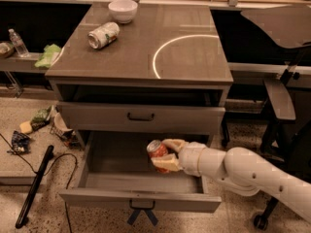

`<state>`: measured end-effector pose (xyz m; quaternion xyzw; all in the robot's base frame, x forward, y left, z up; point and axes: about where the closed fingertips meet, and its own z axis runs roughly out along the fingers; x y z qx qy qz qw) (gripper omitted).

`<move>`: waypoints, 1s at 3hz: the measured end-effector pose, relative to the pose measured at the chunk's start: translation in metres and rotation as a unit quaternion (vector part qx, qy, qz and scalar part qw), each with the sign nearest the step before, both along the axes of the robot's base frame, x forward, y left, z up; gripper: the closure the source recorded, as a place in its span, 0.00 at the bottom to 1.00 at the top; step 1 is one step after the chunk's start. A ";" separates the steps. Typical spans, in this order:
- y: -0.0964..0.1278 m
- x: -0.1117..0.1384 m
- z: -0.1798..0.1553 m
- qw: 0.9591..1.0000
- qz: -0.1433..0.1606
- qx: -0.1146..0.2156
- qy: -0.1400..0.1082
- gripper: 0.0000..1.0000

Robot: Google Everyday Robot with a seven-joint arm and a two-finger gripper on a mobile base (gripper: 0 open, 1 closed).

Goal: Pick coke can from middle drawer and place on counter

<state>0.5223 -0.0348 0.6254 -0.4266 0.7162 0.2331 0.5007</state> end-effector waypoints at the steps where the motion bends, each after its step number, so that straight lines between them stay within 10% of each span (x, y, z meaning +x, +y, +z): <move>1: -0.009 0.007 0.064 1.000 -0.006 0.023 -0.018 1.00; 3: -0.001 0.015 0.110 0.998 0.042 0.040 -0.016 1.00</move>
Offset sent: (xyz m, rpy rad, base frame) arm 0.0281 0.0006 0.1607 0.1131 -0.0274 0.1622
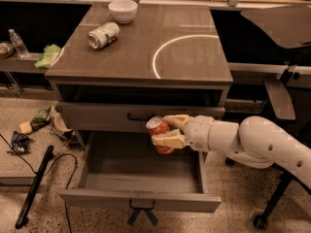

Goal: Pick coke can from middle drawer and place on counter

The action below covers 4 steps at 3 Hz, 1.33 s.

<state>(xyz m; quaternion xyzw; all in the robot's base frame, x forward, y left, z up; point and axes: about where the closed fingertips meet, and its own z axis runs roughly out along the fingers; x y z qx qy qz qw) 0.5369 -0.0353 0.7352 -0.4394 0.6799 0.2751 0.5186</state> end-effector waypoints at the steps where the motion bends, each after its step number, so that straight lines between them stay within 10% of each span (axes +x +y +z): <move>1: 0.000 0.011 0.034 1.000 0.008 -0.006 -0.018 1.00; 4: 0.017 0.067 0.160 0.998 0.044 -0.021 -0.040 1.00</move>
Offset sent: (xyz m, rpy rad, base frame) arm 0.0345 0.0047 0.1222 -0.0092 -0.0699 0.0767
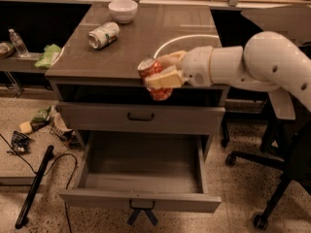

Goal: Pick coke can from middle drawer and place on counter

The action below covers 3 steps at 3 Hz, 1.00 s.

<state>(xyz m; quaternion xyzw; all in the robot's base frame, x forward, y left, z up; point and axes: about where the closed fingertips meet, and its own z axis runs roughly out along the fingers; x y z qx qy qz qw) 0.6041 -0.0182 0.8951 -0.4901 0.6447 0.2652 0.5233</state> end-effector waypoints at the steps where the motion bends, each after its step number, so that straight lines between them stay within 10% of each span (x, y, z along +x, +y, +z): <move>1: -0.003 0.035 0.045 1.000 -0.002 -0.006 -0.022 1.00; 3: 0.004 0.103 0.072 0.999 -0.002 -0.023 -0.048 1.00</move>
Offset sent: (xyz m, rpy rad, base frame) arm 0.0886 -0.0115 0.1037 -0.0316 -0.1153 -0.0138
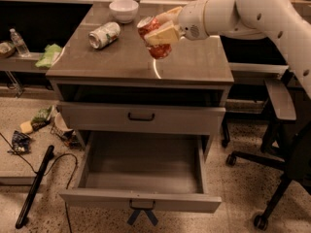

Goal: Pick coke can from middle drawer and place on counter

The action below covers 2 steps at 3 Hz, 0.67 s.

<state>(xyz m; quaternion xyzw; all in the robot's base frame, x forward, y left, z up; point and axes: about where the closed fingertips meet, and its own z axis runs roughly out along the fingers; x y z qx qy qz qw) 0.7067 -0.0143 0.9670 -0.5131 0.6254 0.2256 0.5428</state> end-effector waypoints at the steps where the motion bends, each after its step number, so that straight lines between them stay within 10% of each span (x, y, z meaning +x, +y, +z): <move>1: 0.006 0.033 -0.015 1.000 -0.017 -0.013 -0.007 1.00; 2: 0.013 0.058 -0.030 0.999 -0.034 -0.026 -0.012 1.00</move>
Offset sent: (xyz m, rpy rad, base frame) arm 0.0914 0.0142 -0.0468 -0.0889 -0.0427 -0.1278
